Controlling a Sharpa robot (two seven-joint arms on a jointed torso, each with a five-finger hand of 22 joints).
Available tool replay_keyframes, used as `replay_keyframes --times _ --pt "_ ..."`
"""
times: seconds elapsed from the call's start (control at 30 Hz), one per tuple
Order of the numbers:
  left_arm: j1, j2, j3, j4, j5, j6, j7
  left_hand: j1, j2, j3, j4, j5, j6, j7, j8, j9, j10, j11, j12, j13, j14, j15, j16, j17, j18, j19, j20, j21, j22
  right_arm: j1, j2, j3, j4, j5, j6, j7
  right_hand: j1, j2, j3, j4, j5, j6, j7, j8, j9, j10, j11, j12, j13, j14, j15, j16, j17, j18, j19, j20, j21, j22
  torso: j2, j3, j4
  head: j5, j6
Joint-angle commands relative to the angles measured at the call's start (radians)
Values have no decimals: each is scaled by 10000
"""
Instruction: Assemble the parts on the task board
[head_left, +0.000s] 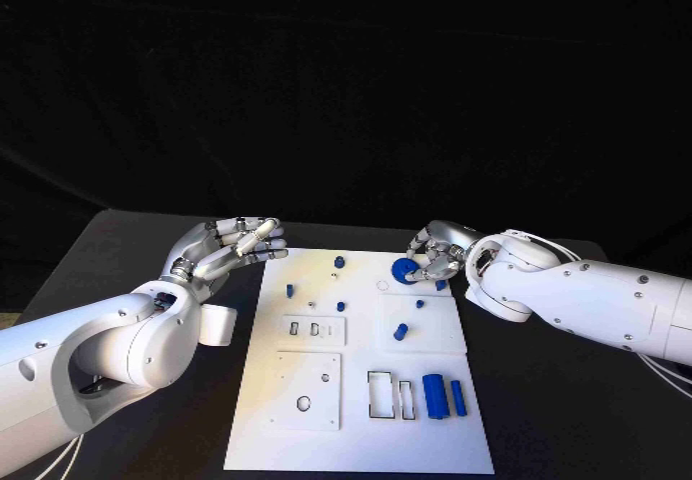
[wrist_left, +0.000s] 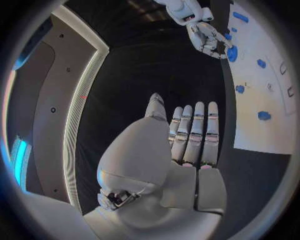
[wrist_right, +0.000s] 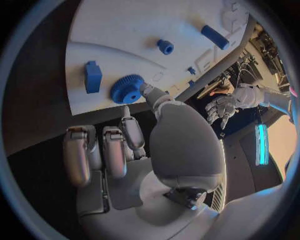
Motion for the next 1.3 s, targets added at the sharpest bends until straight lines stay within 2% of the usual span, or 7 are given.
replay_keyframes --times 0.03,0.27,0.53,0.77,0.97,1.1,1.3 --pt "14 9 8 14 22 176 48 34 92 -46 1 -53 -57 -24 -60 14 -37 -6 -34 -14 -49 20 -62 10 184 36 53 -32 -14 -26 47 -4 -40 -87 217 -91 81 -2 9 61 71 -27 24 52 23 111 4 83 50 1060 71 52 2624 -194 592 60 59 2086 -4 5 -20 3 -20" --pt "14 13 8 13 22 181 41 38 97 -61 -2 -56 -60 -29 -65 20 -47 -10 -32 -14 -55 22 -73 16 183 33 56 -40 -20 -42 121 -8 -208 -91 237 -80 110 44 133 108 192 37 21 77 59 178 2 266 212 1060 74 52 2624 -205 622 66 90 2126 -8 0 9 -11 -26" --pt "14 8 8 15 22 184 36 38 97 -61 -2 -56 -60 -29 -65 20 -47 -10 -32 -14 -55 22 -73 16 183 33 56 -40 -20 -88 230 -18 -368 -62 335 -59 134 80 322 137 274 150 7 115 90 282 -10 470 395 1060 67 52 2624 -218 658 63 128 2173 6 8 -3 15 -55" --pt "14 2 8 16 22 185 26 39 104 -73 -3 -57 -63 -29 -69 25 -55 -10 -31 -13 -62 25 -84 20 182 31 58 -46 -25 -124 294 -25 -502 -38 388 -47 99 119 476 187 340 227 0 130 102 356 -18 599 511 1060 62 52 2624 -227 682 59 152 2203 4 -1 0 18 -93" --pt "14 0 8 14 22 199 16 39 104 -73 -3 -57 -63 -29 -69 25 -55 -10 -31 -13 -62 25 -84 20 182 31 58 -46 -25 -166 302 -31 -493 -256 371 -101 67 78 592 208 335 360 -29 170 122 497 -39 803 696 1060 48 52 2624 -245 732 49 204 2262 -3 2 -6 11 -110" --pt "14 -6 8 8 22 205 6 39 104 -73 -3 -57 -63 -29 -69 25 -55 -10 -31 -13 -62 25 -84 20 182 31 58 -46 -25 -200 268 -34 -389 -471 55 -176 68 87 782 221 397 552 -75 222 140 693 -80 1074 945 1060 16 52 2624 -266 788 24 262 2327 -6 0 -15 9 -113" --pt "14 -6 8 -8 22 215 -3 40 113 -90 -3 -57 -70 -27 -77 32 -67 -9 -30 -13 -68 28 -98 28 183 30 60 -53 -32 -228 194 -34 -123 -1027 -793 -299 68 108 1249 194 839 970 -202 319 170 1057 -195 1553 1407 1060 -85 52 2624 -338 981 -67 462 2540 -14 4 -4 -3 -92"
